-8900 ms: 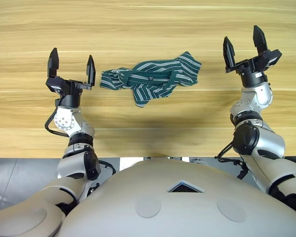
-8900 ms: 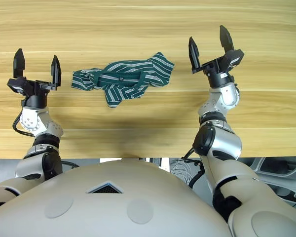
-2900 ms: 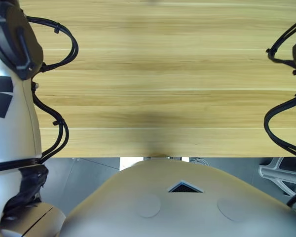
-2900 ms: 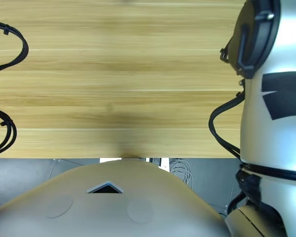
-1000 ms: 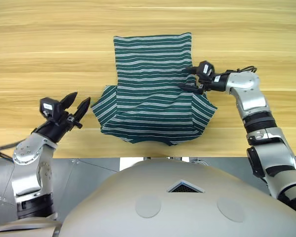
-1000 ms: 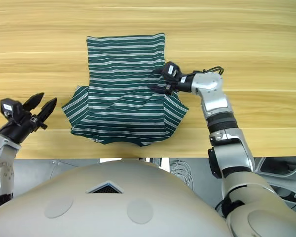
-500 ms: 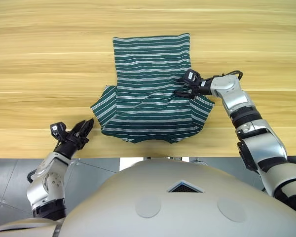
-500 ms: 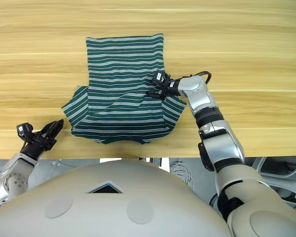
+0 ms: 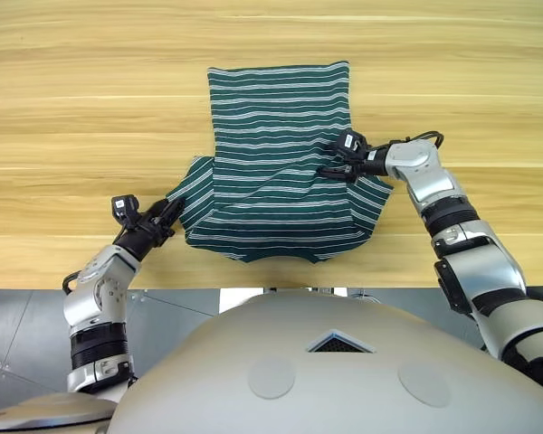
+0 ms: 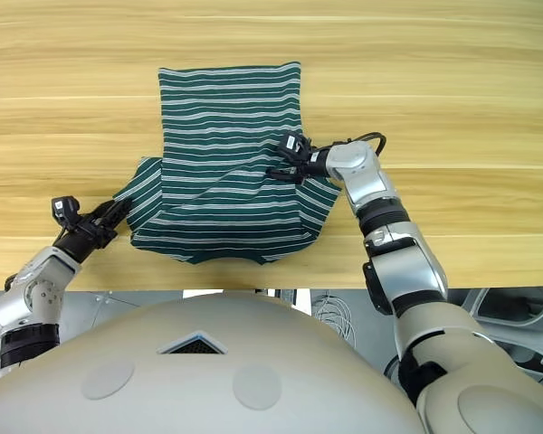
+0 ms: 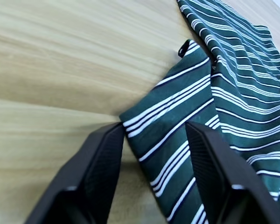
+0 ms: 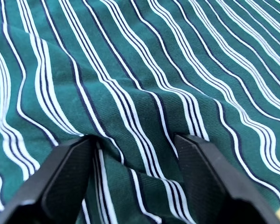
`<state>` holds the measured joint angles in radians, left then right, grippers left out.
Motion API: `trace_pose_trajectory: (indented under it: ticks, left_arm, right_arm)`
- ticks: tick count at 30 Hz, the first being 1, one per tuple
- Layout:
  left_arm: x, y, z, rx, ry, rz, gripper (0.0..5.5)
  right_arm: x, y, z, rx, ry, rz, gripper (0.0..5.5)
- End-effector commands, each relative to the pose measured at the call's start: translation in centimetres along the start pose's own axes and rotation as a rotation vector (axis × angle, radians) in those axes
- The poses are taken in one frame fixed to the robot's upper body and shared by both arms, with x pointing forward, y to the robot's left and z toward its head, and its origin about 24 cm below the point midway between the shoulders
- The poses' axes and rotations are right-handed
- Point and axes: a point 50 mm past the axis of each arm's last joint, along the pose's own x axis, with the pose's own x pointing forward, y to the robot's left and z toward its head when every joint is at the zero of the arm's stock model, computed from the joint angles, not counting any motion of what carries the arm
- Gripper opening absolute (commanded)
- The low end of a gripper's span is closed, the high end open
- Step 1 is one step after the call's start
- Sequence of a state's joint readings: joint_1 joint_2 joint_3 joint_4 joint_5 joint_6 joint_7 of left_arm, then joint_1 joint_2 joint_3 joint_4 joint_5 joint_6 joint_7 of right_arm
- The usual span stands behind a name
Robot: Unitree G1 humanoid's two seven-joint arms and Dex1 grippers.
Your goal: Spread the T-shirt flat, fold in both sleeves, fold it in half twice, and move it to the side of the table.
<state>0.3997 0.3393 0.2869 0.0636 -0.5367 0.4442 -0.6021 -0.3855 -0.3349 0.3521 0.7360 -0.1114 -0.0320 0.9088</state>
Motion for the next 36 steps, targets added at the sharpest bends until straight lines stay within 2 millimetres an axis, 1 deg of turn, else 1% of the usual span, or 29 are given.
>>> trace_pose_trajectory:
  ticks: [1, 7, 12, 19, 22, 26, 28, 30, 32, 33, 34, 36]
  left_arm:
    - [0.4, 0.1, -0.9, 0.001, 0.049, 0.012, 2.01]
    - [0.5, -0.2, -0.3, -0.010, 0.007, -0.020, 0.84]
    - [0.1, -0.3, 0.5, 0.009, -0.041, -0.018, 0.03]
    - [-0.2, -0.5, 1.9, 0.030, -0.132, -0.012, 0.03]
    - [-0.1, -1.1, 2.5, 0.036, -0.161, -0.028, 0.03]
    - [0.0, -2.8, 2.6, 0.046, -0.172, -0.073, 0.03]
    - [0.1, -4.1, 2.9, 0.067, -0.184, -0.102, 0.03]
    - [0.2, -5.9, 2.9, 0.102, -0.182, -0.150, 0.03]
    - [0.4, -8.2, 2.2, 0.149, -0.154, -0.219, 0.03]
    - [0.6, -9.1, 1.5, 0.178, -0.128, -0.248, 0.03]
    - [0.8, -9.7, 0.8, 0.194, -0.100, -0.269, 0.03]
    - [1.4, -10.2, -0.8, 0.249, -0.026, -0.286, 0.03]
  right_arm:
    - [-0.1, 0.6, -1.3, 0.025, 0.047, 0.021, 3.18]
    - [-0.2, 0.5, -1.3, 0.025, 0.044, 0.014, 3.18]
    - [-0.2, 0.5, -1.2, 0.023, 0.041, 0.015, 3.18]
    - [-0.2, 0.7, -1.3, 0.019, 0.036, 0.027, 3.18]
    - [-0.3, 0.7, -1.2, 0.015, 0.026, 0.033, 3.18]
    - [-0.3, 0.8, -1.1, 0.005, 0.021, 0.045, 3.18]
    - [-0.3, 0.8, -1.1, 0.004, 0.019, 0.047, 3.18]
    - [-0.4, 0.8, -1.1, 0.007, 0.016, 0.047, 3.18]
    - [-0.4, 0.9, -1.1, 0.008, 0.012, 0.049, 3.18]
    - [-0.3, 1.0, -1.1, 0.008, 0.010, 0.051, 3.18]
    - [-0.3, 1.0, -1.1, 0.008, 0.008, 0.052, 3.18]
    - [-0.3, 1.1, -1.0, 0.008, 0.004, 0.054, 3.18]
